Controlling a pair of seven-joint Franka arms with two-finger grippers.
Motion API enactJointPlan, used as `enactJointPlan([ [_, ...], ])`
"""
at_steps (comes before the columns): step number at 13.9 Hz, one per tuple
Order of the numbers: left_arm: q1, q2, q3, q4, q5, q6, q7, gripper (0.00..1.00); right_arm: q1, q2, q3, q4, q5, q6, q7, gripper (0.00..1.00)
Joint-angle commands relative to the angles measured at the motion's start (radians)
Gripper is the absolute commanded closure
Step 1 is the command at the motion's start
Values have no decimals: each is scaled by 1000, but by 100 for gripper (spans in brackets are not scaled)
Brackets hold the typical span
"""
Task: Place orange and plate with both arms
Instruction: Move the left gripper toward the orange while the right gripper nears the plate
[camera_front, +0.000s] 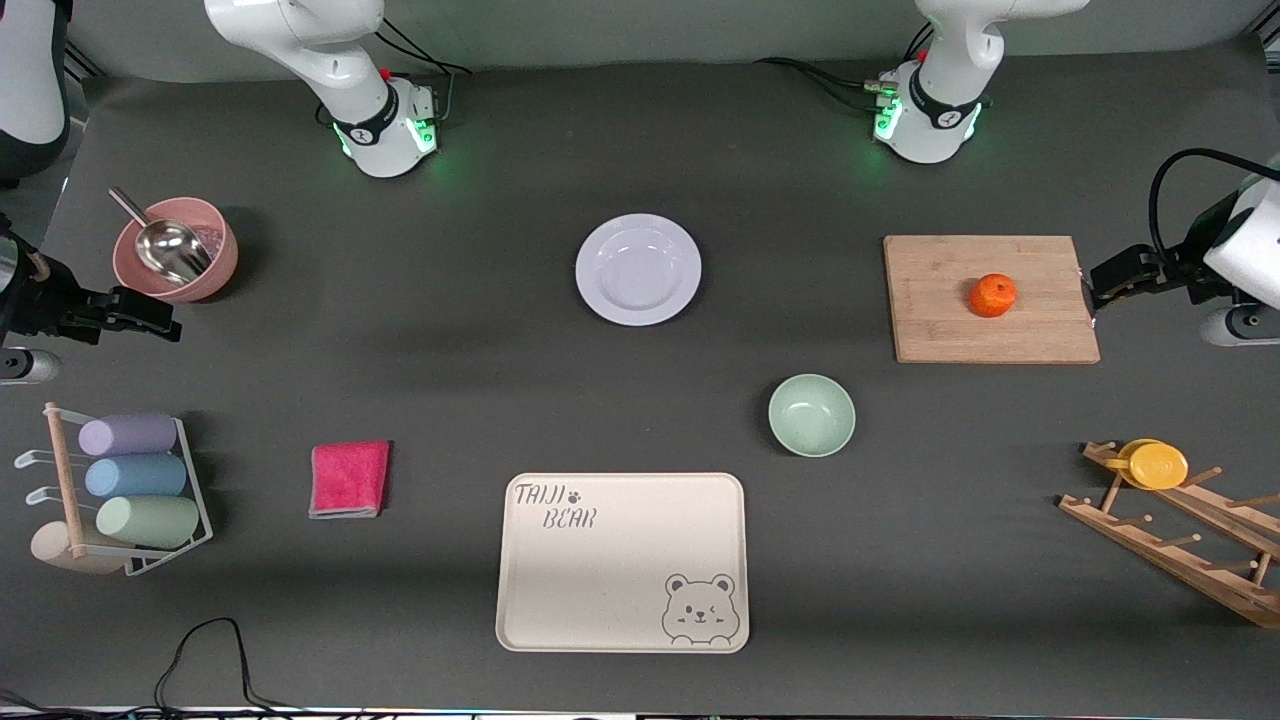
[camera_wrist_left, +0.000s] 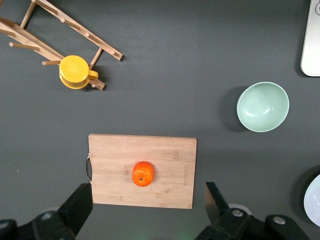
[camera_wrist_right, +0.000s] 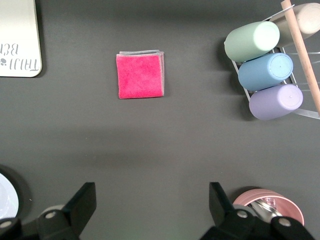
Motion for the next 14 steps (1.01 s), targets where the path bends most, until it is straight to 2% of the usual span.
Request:
enactJointPlan([
  [1, -23, 2, 17, 25, 16, -52, 3, 0, -3, -17, 5, -11, -13, -2, 9, 0],
  [8, -48, 4, 15, 28, 67, -65, -3, 0, -2, -18, 7, -11, -12, -2, 9, 0],
  [10, -54, -4, 14, 19, 62, -105, -17, 0, -2, -21, 7, -11, -12, -4, 9, 0],
  [12, -75, -97, 8, -69, 62, -111, -93, 0, 0, -32, 8, -19, -10, -7, 9, 0],
  [14, -92, -245, 0, -232, 62, -93, -110, 0, 9, -81, 11, -57, -10, -17, 18, 0],
])
